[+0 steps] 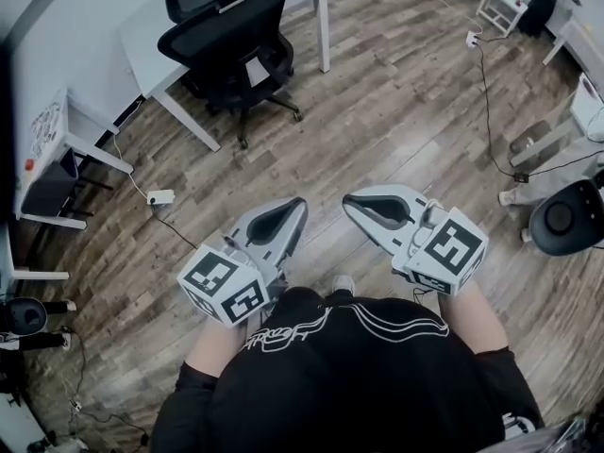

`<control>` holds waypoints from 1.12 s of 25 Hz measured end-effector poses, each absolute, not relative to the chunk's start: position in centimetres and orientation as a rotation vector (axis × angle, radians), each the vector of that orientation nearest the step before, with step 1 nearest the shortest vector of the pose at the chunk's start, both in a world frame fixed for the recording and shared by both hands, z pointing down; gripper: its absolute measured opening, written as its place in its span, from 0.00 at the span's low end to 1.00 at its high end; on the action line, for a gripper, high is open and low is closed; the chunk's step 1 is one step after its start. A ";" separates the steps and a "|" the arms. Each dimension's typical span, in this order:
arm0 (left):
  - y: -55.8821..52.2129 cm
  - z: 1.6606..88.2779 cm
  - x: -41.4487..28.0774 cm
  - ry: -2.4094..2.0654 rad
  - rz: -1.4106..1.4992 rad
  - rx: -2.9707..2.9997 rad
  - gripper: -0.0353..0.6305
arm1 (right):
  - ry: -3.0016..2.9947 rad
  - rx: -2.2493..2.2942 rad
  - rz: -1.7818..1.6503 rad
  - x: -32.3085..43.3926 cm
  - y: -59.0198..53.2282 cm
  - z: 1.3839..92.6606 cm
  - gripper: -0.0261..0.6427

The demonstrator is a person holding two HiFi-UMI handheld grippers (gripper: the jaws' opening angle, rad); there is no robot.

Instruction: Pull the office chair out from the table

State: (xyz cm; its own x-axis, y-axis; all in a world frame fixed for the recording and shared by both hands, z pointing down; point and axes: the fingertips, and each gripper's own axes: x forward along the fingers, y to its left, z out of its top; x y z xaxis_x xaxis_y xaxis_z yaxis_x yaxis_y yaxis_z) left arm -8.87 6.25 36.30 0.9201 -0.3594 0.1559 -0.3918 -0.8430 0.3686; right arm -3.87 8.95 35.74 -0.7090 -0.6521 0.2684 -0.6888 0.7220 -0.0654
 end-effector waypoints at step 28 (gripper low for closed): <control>-30.5 36.8 -7.0 -0.735 0.162 2.822 0.07 | -2.569 0.957 0.189 0.8 -28.4 37.1 0.10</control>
